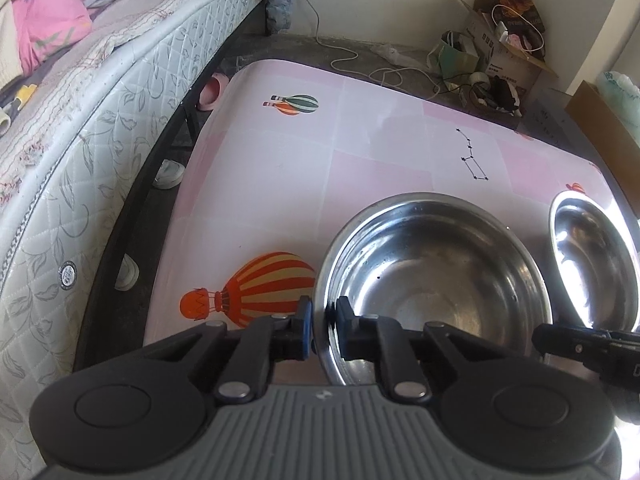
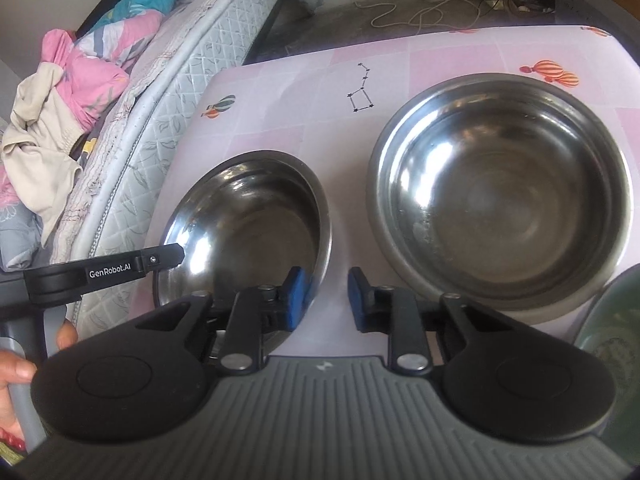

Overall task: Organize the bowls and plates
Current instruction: 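Lift the steel bowl with both grippers and carry it to an empty table area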

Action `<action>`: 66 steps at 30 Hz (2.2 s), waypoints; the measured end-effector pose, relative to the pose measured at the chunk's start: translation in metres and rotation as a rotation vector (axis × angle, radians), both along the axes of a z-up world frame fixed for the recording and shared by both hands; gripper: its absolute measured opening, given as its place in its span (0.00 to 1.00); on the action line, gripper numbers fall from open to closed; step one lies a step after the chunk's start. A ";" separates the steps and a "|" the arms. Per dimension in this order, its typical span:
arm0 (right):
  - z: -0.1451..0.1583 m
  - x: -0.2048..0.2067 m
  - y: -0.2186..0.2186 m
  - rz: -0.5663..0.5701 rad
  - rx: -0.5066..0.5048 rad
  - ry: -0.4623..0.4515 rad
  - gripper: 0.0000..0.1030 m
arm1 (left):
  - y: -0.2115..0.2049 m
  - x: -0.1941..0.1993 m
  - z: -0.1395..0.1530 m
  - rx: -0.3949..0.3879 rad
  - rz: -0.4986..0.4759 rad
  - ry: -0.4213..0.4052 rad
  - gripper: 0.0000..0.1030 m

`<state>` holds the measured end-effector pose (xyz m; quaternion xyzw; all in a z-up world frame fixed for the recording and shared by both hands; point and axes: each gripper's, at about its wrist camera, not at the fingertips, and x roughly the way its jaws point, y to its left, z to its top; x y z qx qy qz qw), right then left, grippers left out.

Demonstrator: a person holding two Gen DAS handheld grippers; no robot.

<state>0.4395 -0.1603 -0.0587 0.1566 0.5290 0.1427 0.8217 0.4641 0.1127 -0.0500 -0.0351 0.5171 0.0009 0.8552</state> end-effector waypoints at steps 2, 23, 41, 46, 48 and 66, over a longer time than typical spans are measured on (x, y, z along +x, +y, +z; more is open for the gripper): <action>0.000 0.000 0.002 0.008 0.004 -0.003 0.10 | -0.004 -0.001 0.002 0.023 -0.015 -0.004 0.13; 0.067 -0.008 -0.015 0.030 -0.005 -0.128 0.11 | -0.047 -0.023 0.089 0.088 -0.061 -0.144 0.13; 0.063 0.012 -0.179 -0.191 -0.069 -0.119 0.11 | -0.191 0.027 0.049 0.061 -0.189 -0.096 0.14; 0.041 0.018 -0.189 -0.197 -0.101 -0.099 0.11 | -0.201 0.029 0.035 0.076 -0.198 -0.071 0.14; 0.034 0.020 -0.187 -0.196 -0.116 -0.097 0.12 | -0.206 0.030 0.031 0.100 -0.208 -0.076 0.15; 0.026 0.025 -0.192 -0.200 -0.126 -0.099 0.13 | -0.193 0.025 0.032 0.097 -0.188 -0.062 0.31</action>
